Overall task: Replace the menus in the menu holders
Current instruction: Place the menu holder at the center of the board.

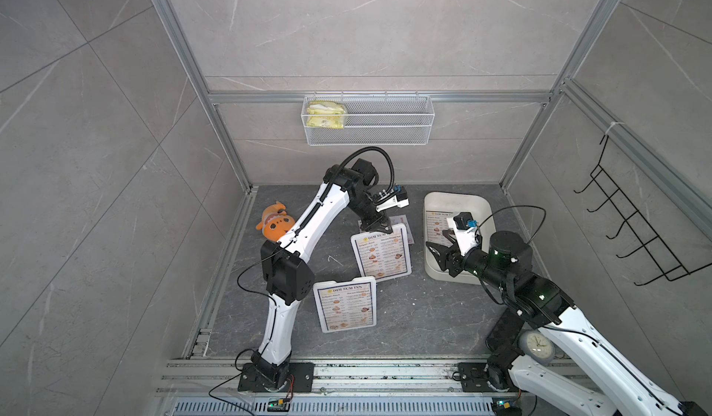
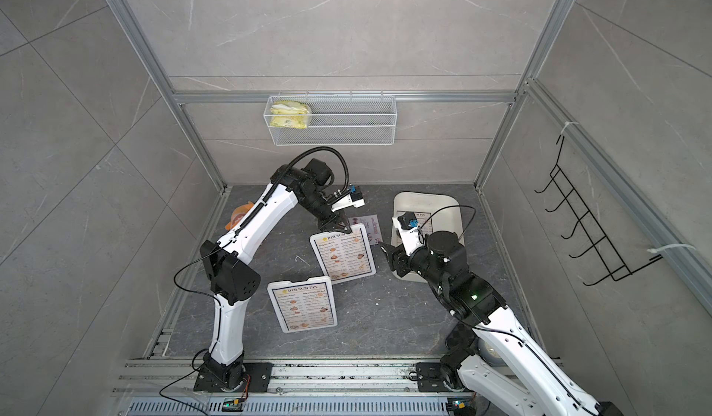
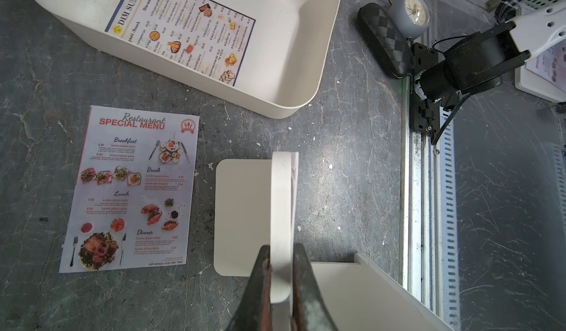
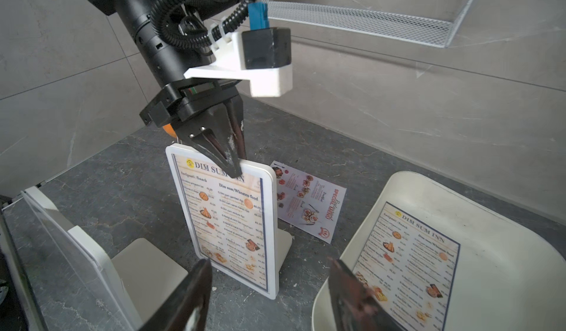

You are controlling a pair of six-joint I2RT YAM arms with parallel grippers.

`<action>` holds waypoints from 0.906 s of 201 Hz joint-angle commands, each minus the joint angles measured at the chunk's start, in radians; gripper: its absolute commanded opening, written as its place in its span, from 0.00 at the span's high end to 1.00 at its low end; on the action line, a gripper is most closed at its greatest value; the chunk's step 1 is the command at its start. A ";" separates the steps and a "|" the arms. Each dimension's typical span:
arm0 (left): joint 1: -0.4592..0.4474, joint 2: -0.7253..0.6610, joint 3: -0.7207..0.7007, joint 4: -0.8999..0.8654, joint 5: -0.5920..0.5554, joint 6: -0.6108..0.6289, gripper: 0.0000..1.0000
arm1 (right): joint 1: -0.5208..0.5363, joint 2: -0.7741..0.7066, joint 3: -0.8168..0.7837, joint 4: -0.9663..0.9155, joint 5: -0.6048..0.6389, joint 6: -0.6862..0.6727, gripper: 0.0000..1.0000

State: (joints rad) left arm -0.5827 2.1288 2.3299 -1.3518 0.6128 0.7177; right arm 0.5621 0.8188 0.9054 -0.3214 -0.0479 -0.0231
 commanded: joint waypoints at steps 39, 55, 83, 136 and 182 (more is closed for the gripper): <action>-0.042 0.067 0.123 -0.107 0.092 0.055 1.00 | -0.004 -0.057 -0.028 -0.055 0.103 0.017 0.36; -0.055 0.075 0.130 -0.125 0.088 0.064 1.00 | -0.004 -0.073 -0.041 -0.049 0.112 0.019 0.35; -0.072 0.087 0.151 -0.139 0.085 0.070 1.00 | -0.004 -0.081 -0.044 -0.046 0.117 0.021 0.35; -0.095 0.123 0.177 -0.144 0.068 0.059 1.00 | -0.004 -0.079 -0.045 -0.042 0.118 0.020 0.34; -0.114 0.156 0.204 -0.150 0.062 0.043 1.00 | -0.004 -0.084 -0.045 -0.045 0.115 0.018 0.34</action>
State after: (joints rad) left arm -0.6868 2.2776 2.5069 -1.4685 0.6456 0.7677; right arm 0.5621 0.7456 0.8738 -0.3557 0.0574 -0.0177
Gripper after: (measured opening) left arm 0.110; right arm 0.657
